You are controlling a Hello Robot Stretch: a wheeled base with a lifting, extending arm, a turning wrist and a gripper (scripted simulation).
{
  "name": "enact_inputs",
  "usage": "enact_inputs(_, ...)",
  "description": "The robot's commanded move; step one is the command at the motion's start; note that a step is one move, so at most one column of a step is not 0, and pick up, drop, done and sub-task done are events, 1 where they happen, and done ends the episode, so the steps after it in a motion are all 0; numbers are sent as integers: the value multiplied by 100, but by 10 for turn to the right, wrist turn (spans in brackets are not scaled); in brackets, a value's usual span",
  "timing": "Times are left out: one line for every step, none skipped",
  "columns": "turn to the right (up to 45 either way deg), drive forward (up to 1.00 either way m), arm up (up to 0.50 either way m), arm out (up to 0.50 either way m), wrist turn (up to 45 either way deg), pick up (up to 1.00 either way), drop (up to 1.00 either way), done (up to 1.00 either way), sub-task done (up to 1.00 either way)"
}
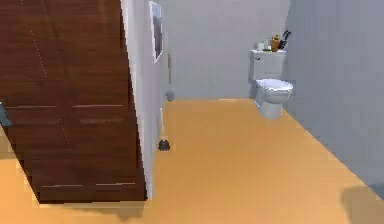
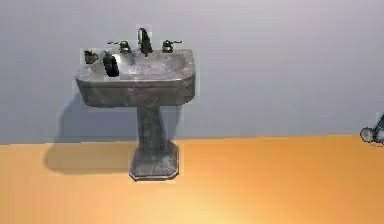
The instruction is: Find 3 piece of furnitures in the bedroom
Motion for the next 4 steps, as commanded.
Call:
enact_inputs(-420,0,0,0,0,0,0,0,0)
enact_inputs(0,10,0,0,0,0,0,0,0)
enact_inputs(-240,0,0,0,0,0,0,0,0)
enact_inputs(0,100,0,0,0,0,0,0,0)
